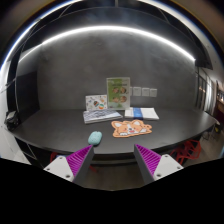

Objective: Arrange mouse

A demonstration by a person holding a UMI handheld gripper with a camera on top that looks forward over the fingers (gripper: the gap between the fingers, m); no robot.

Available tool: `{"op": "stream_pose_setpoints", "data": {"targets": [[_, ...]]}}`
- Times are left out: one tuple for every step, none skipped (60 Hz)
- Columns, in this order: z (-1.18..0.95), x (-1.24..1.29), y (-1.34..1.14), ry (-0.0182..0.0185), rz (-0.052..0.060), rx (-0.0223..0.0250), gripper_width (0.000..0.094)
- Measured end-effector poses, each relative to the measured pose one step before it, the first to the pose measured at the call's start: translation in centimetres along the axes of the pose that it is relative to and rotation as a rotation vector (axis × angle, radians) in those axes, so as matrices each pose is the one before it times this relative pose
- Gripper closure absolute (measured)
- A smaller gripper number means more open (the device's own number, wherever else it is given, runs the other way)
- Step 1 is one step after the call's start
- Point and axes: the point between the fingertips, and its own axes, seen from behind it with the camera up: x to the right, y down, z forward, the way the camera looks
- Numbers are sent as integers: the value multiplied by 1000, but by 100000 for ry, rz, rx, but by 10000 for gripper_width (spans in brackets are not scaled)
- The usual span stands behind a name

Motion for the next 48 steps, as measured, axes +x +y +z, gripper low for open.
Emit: {"op": "stream_pose_setpoints", "data": {"targets": [[95,-290,106,-1049,-205,-205,84],[168,-339,145,-1069,-163,-202,86],[254,-379,164,-1121,-122,-247,84],[454,-447,186,-1143,-150,-225,84],[662,-539,170,-1159,-105,-118,86],[630,-498,159,-1258,-143,-81,83],[723,-484,177,-1270,-165,-105,84],[772,-488,184,-1347,-220,-71,84],[-680,-331,316,-1237,-117,-95,82],[2287,-696,198,-1298,-80,-27,86],[887,-459,287,-1189,-17,-106,85],[874,-482,319,-1144,-89,-231,84],[850,-484,339,-1244,-196,-278,87],[879,-459,366,-1196,-247,-369,87],[900,-375,380,-1131,-334,-429,89],[882,-357,383,-976,-301,-564,89],[899,-335,350,-839,-338,-527,89],[834,-269,364,-714,-343,-483,90],[823,-209,308,-476,-169,-476,91],[814,-171,300,-245,-106,-550,90],[811,-141,291,-303,-59,-636,89],[767,-169,255,-425,-82,-576,90],[720,-170,217,-571,-110,-486,89],[718,-150,155,-565,-171,-354,90],[704,-108,151,-469,-258,-403,91],[701,-3,174,-200,-263,-558,93],[671,55,176,106,-115,-589,93],[676,149,109,420,41,-571,88],[836,286,128,434,97,-403,88],[657,168,129,826,183,-634,90],[614,221,140,996,217,-657,90],[449,106,120,1252,411,-655,83],[609,212,-113,297,3,329,46],[309,-159,-591,415,928,1998,94],[558,59,-207,-176,589,610,103],[228,-131,-66,191,581,-192,102],[536,72,-349,0,314,978,104],[391,-48,-174,134,237,397,103],[389,-49,-143,125,246,91,102],[400,-1,-228,278,106,456,102],[374,103,-207,695,-30,435,98],[399,50,-127,421,-117,409,95],[336,36,-107,309,-261,192,96],[332,3,-284,240,-247,867,96],[334,-46,-107,31,-146,263,94],[343,-53,-171,-8,217,633,95],[282,3,-139,201,394,545,96],[262,61,-86,334,194,418,102]]}}
